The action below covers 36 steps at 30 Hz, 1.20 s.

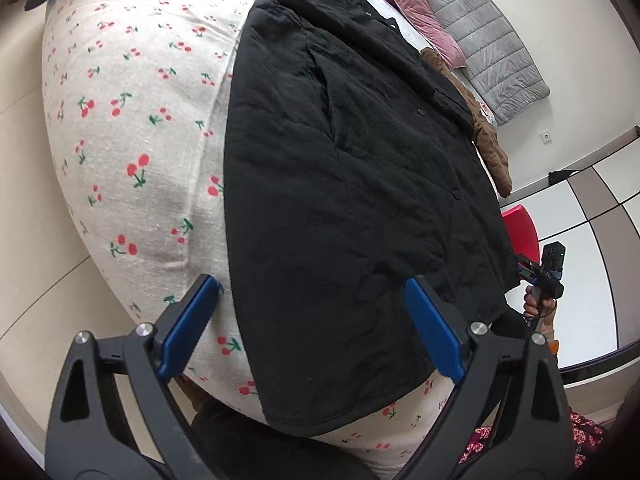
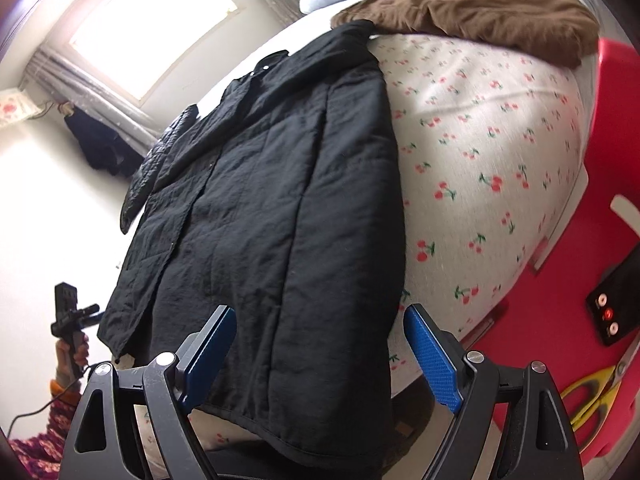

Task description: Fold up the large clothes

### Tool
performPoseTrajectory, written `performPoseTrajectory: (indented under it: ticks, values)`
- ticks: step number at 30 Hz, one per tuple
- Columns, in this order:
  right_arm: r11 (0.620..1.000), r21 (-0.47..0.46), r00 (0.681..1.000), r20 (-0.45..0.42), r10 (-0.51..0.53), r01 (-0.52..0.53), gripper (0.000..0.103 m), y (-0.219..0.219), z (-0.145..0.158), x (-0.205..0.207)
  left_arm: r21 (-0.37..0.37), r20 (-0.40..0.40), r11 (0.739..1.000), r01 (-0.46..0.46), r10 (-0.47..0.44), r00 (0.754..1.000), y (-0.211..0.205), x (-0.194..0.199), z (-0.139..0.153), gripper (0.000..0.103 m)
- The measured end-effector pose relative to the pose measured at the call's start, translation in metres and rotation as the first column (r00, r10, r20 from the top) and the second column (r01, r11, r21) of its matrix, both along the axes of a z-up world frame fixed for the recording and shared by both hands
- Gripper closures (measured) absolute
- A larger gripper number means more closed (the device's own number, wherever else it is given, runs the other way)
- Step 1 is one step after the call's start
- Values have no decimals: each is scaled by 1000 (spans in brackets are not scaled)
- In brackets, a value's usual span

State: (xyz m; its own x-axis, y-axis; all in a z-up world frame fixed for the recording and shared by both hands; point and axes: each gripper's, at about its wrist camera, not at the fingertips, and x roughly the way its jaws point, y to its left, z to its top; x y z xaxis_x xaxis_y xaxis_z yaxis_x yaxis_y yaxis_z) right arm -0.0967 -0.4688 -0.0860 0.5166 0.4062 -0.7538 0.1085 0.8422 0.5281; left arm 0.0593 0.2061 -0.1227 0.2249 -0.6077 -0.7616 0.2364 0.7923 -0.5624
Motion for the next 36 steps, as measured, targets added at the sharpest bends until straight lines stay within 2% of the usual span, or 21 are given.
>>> performPoseTrajectory:
  ticks: [4, 7, 9, 15, 19, 24, 28, 30, 31, 32, 33, 34, 35, 36]
  values:
    - [1000, 15, 1000, -16, 18, -18, 17, 7, -10, -4, 12, 14, 999, 41, -41, 999, -8, -7, 0, 12]
    - [999, 15, 999, -4, 35, -35, 23, 16, -12, -6, -7, 10, 997, 70, -70, 997, -13, -13, 2, 24]
    - [1000, 3, 1000, 0, 27, -27, 30, 22, -13, -6, -32, 3, 995, 92, -92, 996, -15, -18, 4, 36]
    - [1000, -5, 1000, 4, 9, -9, 53, 26, -14, -9, -39, 6, 994, 105, -105, 994, -21, -22, 7, 51]
    - [1000, -10, 1000, 0, 13, -13, 58, 27, -15, -10, -17, 16, 993, 113, -113, 993, -26, -22, 8, 54]
    - [999, 42, 1000, -14, -13, 14, 57, 19, -26, -12, 3, 11, 994, 112, -112, 994, -31, -20, 8, 54]
    - [1000, 19, 1000, -17, -10, 11, 55, 23, -25, -12, 7, 6, 994, 108, -108, 994, -31, -20, 7, 54]
    - [1000, 3, 1000, -19, -5, 5, 59, 26, -21, -12, 14, 8, 995, 102, -103, 995, -33, -22, 7, 54]
    - [1000, -4, 1000, -14, 0, 0, 66, 26, -19, -12, 17, 12, 995, 100, -100, 995, -33, -23, 8, 55]
    - [1000, -8, 1000, -5, 6, -6, 76, 28, -15, -13, 20, 16, 995, 97, -98, 995, -34, -24, 7, 59]
    - [1000, -11, 1000, 6, 8, -8, 81, 30, -12, -13, 24, 26, 995, 92, -92, 995, -35, -25, 9, 67]
    - [1000, -16, 1000, 23, 7, -7, 83, 32, -8, -14, 23, 36, 996, 88, -89, 995, -35, -26, 11, 72]
    - [1000, -18, 999, 44, 4, -3, 86, 34, -2, -15, 18, 53, 997, 81, -82, 995, -36, -27, 14, 83]
    - [1000, -19, 998, 61, 0, 1, 87, 35, 3, -16, 8, 74, 997, 72, -73, 995, -36, -28, 20, 89]
